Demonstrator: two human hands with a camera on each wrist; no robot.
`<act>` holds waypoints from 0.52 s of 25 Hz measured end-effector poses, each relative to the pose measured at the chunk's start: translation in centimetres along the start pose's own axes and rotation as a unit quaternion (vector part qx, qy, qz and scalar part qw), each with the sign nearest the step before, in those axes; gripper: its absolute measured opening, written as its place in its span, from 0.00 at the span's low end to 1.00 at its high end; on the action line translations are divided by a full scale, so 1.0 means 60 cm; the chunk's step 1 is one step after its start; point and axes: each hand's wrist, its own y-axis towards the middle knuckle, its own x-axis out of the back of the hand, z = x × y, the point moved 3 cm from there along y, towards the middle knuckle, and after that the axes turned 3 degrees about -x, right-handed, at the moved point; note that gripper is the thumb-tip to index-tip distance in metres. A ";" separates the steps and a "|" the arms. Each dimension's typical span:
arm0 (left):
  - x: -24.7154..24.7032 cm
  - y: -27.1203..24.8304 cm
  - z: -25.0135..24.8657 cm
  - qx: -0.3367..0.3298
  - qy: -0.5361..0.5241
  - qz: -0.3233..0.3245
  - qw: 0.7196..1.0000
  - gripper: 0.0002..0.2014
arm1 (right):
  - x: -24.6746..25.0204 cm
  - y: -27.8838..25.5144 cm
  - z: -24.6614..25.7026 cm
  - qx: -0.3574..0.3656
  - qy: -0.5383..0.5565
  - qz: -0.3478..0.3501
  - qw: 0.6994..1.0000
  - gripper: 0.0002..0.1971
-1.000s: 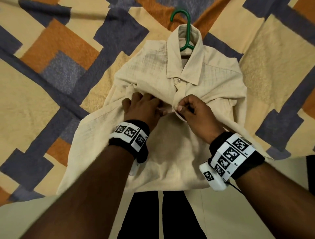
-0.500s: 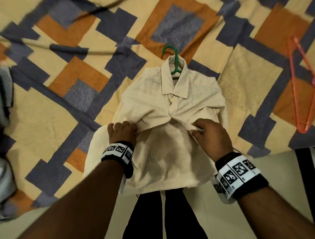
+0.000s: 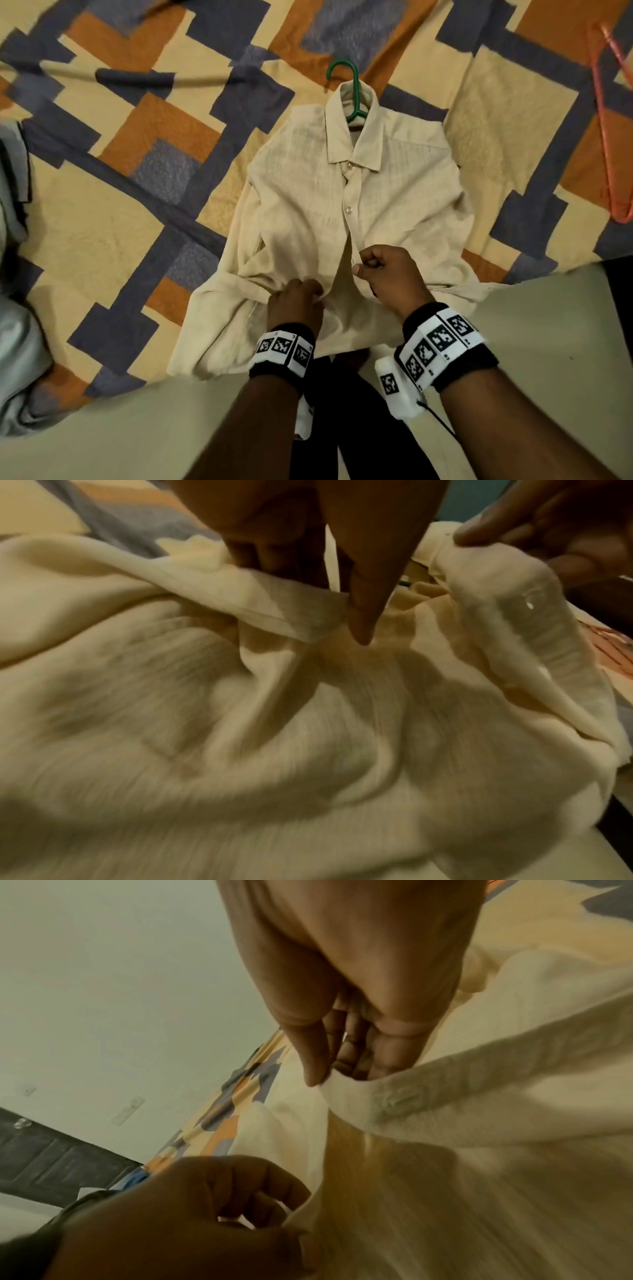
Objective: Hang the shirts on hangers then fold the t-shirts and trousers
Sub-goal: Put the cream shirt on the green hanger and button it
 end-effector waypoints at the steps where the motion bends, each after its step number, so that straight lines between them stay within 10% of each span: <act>1: -0.016 -0.012 0.006 0.008 -0.052 0.014 0.999 0.11 | -0.003 -0.006 -0.014 -0.015 0.017 0.018 1.000 0.14; 7: -0.035 -0.036 0.035 0.056 -0.109 -0.008 0.992 0.08 | 0.018 -0.041 -0.121 -0.005 -0.370 0.030 0.929 0.12; 10: -0.024 -0.042 0.041 0.080 -0.143 -0.041 0.986 0.09 | 0.042 -0.059 -0.145 0.048 -0.317 -0.015 0.947 0.02; 13: -0.021 -0.051 0.044 0.077 -0.151 -0.061 0.984 0.13 | 0.041 -0.080 -0.150 0.038 -0.171 -0.015 0.984 0.14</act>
